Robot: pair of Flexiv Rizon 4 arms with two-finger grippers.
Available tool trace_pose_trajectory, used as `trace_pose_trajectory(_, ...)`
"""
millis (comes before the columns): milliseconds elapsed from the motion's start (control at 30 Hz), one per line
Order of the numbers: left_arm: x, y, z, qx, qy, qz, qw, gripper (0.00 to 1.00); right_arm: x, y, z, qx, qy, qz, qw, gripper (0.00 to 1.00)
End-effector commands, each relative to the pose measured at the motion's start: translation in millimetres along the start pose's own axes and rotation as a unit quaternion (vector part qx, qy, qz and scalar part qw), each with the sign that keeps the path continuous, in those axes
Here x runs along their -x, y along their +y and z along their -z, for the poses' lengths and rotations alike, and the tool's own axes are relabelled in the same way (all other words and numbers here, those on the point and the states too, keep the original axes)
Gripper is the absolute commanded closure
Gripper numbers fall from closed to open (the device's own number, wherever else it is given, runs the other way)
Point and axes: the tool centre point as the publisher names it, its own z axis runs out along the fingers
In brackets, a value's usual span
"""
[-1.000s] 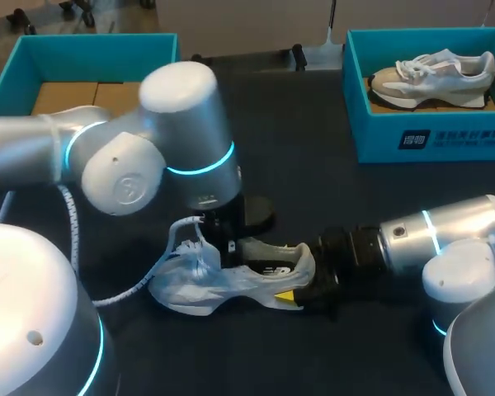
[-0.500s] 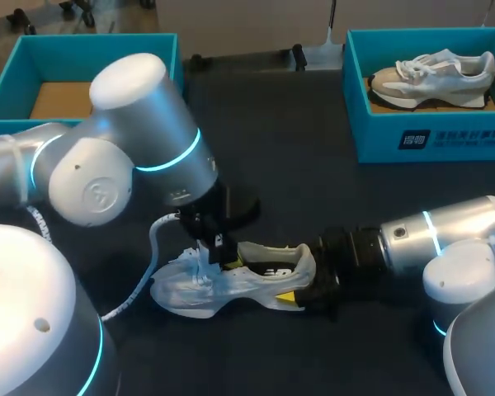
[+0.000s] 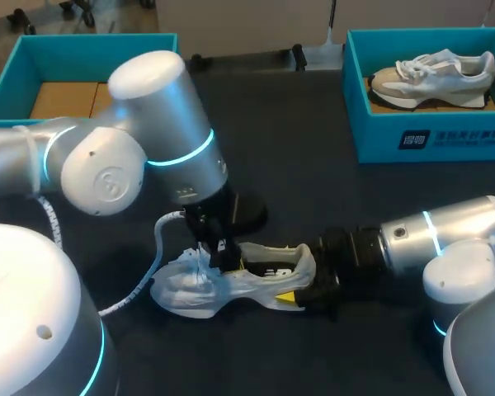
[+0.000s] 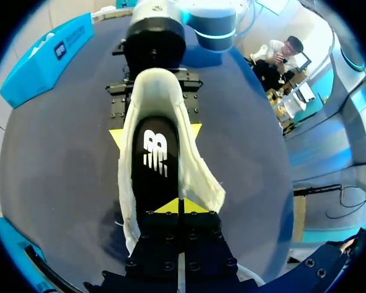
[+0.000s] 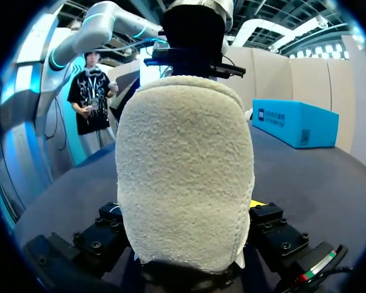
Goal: Take the shoe out of the shoebox, open the shoe tongue, remove and reinsert the insole, then place the shoe into the shoebox
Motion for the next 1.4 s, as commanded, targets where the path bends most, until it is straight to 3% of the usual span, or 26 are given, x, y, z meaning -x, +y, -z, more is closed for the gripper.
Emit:
trace_pose_trajectory(33,11.5,-10,-15,0.05,0.023,0.002,0.998,0.91,-1.2,1.0,-1,-0.003,0.0,-0.001,1.0,1.0)
trace_pose_trajectory(433,7.5,5,-43,0.097,0.04,0.008,0.994,0.95,-1.2,1.0,-1,-0.003,0.0,-0.001,1.0,1.0)
trace_pose_trajectory(500,5.7,5,-44,0.098,0.04,0.007,0.994,0.93,-1.2,1.0,-1,-0.003,0.0,-0.001,1.0,1.0)
trace_pose_trajectory(600,1.0,8,-46,0.1,0.037,0.004,0.994,0.76,-1.2,1.0,-1,-0.003,0.0,-0.001,1.0,1.0)
trace_pose_trajectory(700,1.2,9,-48,0.102,0.027,0.006,0.994,0.75,-1.2,1.0,-1,-0.003,0.0,-0.001,1.0,1.0)
trace_pose_trajectory(1033,9.3,11,-54,0.125,-0.059,0.013,0.99,0.71,-1.2,1.0,-1,-0.003,0.0,-0.001,1.0,1.0)
trace_pose_trajectory(1400,35.1,14,-50,0.14,-0.142,0.042,0.979,0.74,-1.2,1.0,-1,-0.003,0.0,-0.001,1.0,1.0)
